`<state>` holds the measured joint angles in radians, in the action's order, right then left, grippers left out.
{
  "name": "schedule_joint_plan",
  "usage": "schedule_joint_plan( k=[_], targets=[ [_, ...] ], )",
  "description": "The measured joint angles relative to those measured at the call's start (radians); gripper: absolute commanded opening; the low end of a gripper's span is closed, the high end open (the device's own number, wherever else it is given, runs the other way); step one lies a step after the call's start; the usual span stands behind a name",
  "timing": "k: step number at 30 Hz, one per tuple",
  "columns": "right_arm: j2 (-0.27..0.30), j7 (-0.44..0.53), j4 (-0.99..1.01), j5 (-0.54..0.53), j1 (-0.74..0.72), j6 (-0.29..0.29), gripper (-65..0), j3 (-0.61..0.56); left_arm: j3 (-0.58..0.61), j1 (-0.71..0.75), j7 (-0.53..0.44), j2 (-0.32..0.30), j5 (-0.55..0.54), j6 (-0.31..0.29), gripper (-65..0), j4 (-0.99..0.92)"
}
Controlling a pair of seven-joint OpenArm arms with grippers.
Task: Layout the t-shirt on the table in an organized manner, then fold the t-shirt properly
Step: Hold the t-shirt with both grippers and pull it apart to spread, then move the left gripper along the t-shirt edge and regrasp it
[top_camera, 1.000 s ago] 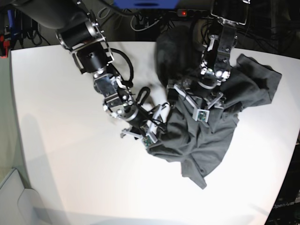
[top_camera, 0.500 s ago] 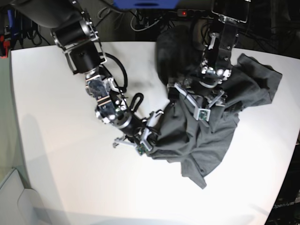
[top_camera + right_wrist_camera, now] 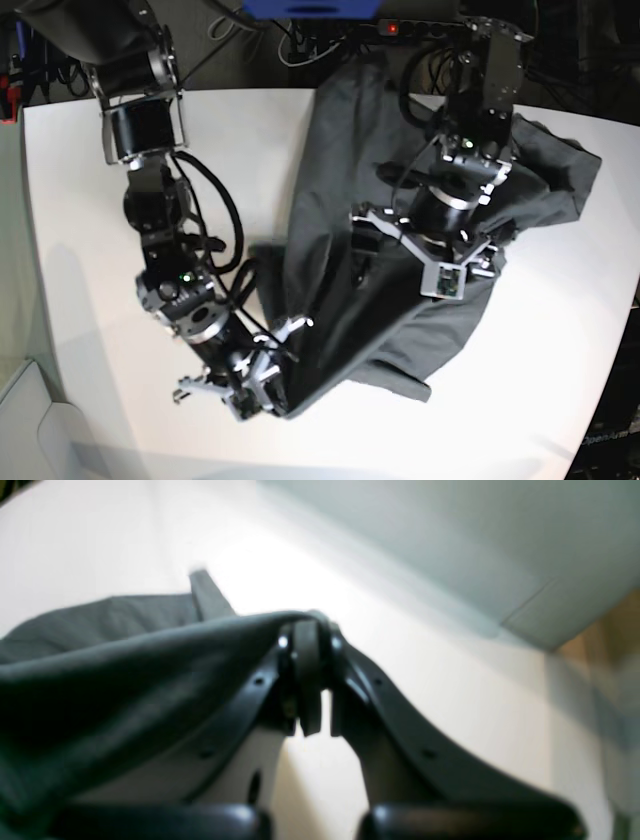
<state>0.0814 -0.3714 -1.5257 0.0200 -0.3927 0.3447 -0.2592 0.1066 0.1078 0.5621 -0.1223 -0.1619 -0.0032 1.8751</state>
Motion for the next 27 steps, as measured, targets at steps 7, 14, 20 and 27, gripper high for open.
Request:
schedule_joint_plan(
  k=[7,14,20,27],
  targets=[
    [0.027,-0.067,-0.13,-0.007,-0.041,0.0,-65.0,-0.001,-0.159,-0.01,-0.009,0.005,0.003,0.002,0.0,-0.052],
    [0.034,-0.08,-0.13,-0.001,-0.011,-0.001,-65.0,-0.001,-0.23,-0.113,-0.006,0.009,0.0,-0.006,0.0,-0.218],
    [0.034,-0.085,-0.129,-0.001,0.008,0.001,-65.0,-0.005,-0.244,-0.195,-0.013,0.032,0.001,-0.002,0.0,-0.375],
    [0.034,-0.088,-0.128,-0.001,0.027,0.001,-65.0,-0.001,-0.344,-0.23,-0.002,0.053,0.003,0.001,0.0,-0.521]
  ],
)
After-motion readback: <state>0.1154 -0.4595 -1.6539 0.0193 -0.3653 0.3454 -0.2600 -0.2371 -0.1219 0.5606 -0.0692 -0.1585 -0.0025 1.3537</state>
